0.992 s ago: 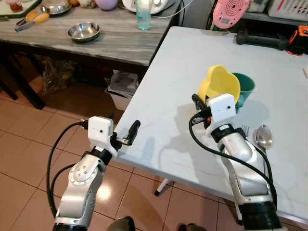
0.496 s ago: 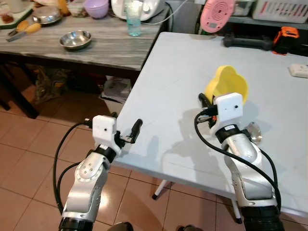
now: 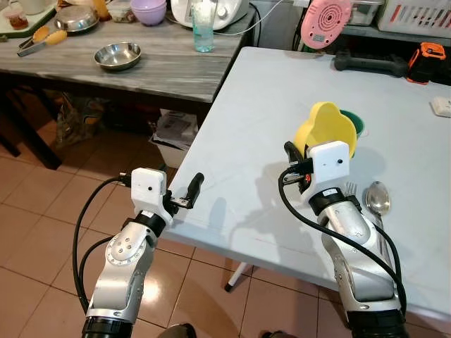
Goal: Setting the table
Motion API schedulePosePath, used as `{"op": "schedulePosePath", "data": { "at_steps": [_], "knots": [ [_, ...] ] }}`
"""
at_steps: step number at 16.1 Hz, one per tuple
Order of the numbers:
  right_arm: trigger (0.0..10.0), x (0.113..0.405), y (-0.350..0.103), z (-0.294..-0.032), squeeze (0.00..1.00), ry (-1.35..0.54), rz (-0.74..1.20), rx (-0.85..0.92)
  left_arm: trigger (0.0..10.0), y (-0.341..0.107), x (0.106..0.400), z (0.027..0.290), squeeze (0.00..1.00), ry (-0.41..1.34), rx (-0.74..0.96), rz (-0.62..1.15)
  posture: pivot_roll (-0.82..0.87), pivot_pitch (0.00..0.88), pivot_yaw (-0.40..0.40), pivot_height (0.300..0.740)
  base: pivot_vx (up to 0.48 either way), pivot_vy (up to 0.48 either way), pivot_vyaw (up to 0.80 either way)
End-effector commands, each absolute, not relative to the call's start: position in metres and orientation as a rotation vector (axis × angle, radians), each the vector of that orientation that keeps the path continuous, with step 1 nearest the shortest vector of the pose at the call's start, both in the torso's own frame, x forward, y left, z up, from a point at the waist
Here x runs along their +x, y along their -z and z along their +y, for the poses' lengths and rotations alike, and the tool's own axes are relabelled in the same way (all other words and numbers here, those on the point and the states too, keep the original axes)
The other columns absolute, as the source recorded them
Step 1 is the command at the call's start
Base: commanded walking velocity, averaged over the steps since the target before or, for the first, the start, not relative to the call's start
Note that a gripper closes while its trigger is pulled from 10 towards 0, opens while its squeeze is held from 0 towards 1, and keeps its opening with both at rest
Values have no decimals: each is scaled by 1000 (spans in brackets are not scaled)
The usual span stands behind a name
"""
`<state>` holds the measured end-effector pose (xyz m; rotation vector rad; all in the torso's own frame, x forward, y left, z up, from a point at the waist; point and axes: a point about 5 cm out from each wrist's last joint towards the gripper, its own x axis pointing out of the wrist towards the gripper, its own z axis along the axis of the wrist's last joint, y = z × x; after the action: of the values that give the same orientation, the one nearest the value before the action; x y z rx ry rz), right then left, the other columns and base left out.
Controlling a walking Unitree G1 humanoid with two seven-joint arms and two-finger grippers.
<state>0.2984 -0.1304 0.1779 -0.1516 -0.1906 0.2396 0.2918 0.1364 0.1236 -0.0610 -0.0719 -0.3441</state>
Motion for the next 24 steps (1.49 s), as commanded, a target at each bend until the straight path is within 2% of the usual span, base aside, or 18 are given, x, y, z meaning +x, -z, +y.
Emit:
{"op": "schedulePosePath", "data": {
  "at_steps": [1, 9, 24],
  "knots": [
    [10000, 296, -182, -129, 0, -237, -205, -142, 10000, -122, 292, 138, 0, 342, -46, -61, -83, 103, 55, 740, 0, 0, -494],
    [10000, 297, -181, -127, 0, -252, -201, -140, 10000, -120, 292, 139, 0, 338, -30, -55, -78, 100, 51, 740, 0, 207, -427],
    [10000, 298, -180, -126, 0, -238, -207, -131, 10000, -119, 291, 138, 0, 346, -18, -50, -71, 99, 65, 740, 0, 318, 0]
  ]
}}
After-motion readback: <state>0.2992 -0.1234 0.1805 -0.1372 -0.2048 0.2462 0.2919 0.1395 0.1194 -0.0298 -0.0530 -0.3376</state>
